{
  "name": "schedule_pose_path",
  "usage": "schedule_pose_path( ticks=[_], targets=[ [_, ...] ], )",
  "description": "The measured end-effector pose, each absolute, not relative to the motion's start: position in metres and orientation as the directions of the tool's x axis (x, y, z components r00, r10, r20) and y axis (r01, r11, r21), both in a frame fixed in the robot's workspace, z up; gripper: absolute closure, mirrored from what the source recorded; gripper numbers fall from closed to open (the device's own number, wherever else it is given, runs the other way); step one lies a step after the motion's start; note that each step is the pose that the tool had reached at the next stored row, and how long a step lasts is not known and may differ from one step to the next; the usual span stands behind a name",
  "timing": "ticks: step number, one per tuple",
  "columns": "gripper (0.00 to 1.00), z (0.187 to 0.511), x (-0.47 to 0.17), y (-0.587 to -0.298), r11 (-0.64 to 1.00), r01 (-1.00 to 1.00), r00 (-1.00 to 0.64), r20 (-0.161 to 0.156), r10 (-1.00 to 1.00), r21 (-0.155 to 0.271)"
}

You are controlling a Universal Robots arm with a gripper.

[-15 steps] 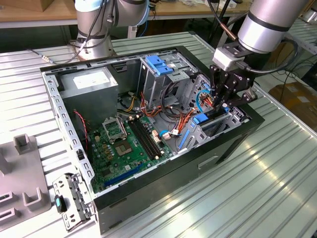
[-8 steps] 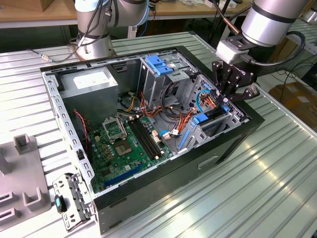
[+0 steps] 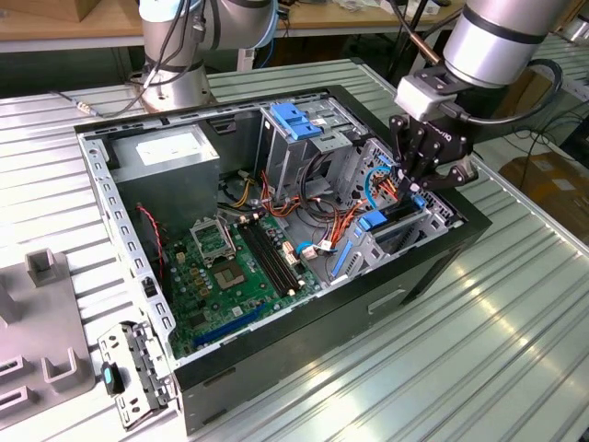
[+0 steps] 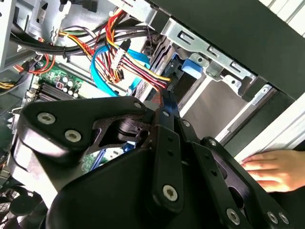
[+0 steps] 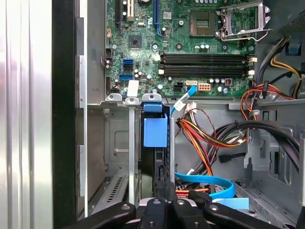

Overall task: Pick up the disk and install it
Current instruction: 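Insert the second disk wire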

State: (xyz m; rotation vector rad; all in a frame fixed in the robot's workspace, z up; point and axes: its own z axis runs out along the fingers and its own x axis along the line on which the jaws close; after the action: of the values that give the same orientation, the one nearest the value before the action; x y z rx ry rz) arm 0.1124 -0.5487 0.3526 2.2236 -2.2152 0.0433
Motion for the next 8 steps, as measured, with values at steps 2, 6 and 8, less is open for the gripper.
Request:
schedule_pose_path(
  ticks=[2, 6, 8],
  targets=[
    [0.89, 0.358, 0.112, -0.549, -0.004, -1.000, 0.004, 0.021, -1.000, -0.018],
    [0.89, 0.370, 0.112, -0.548, -0.004, -1.000, 0.004, 0.021, -1.000, -0.018],
    [0.89, 0.382, 0.112, -0.546, -0.004, -1.000, 0.004, 0.021, -1.000, -0.018]
  ],
)
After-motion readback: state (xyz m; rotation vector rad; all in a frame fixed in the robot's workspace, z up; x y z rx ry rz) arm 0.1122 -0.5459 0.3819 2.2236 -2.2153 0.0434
